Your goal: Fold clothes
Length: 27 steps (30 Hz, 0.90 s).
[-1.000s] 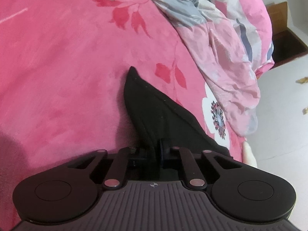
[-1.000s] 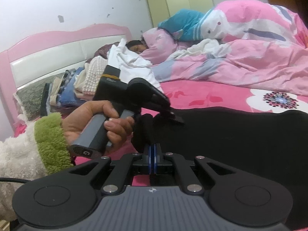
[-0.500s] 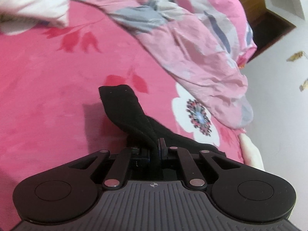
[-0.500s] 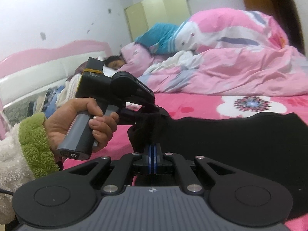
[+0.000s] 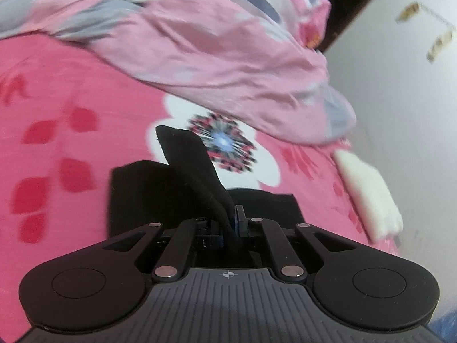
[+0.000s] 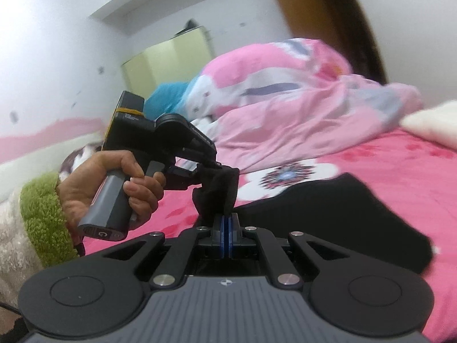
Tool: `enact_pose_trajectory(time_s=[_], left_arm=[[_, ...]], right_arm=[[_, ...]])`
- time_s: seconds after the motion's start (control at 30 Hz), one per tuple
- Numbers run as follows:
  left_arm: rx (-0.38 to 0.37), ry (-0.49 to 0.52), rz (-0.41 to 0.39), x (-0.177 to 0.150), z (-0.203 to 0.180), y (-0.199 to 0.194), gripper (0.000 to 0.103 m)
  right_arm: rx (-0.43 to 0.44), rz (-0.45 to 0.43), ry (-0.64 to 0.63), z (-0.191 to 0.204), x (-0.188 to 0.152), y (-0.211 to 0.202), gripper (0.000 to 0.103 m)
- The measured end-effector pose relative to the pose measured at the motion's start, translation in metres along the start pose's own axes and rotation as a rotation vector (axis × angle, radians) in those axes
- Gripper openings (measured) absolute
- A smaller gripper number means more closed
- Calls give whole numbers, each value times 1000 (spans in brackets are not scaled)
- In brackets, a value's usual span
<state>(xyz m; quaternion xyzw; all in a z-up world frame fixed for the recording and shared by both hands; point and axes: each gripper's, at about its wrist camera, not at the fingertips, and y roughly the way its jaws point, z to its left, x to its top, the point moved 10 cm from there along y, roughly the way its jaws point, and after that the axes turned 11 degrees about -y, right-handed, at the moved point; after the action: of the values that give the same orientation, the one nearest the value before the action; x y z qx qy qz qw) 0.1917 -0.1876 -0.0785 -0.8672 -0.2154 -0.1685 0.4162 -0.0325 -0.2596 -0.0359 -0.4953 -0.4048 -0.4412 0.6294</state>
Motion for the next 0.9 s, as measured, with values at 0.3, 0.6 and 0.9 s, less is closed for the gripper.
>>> enact_pose_trajectory(time_s=[0.3,0.6,0.9], left_arm=[[58,156,96,-46,-66,74,4],[40,199,166,-74,-69,97,35],[-44,340,27,-74,-69,4,63]], right_arm=[[-124,-5,177,-83,-13,-21,2],[-149,106,412,-137,-52,-13,2],[-72,158,633,-157,-77,-7,3]])
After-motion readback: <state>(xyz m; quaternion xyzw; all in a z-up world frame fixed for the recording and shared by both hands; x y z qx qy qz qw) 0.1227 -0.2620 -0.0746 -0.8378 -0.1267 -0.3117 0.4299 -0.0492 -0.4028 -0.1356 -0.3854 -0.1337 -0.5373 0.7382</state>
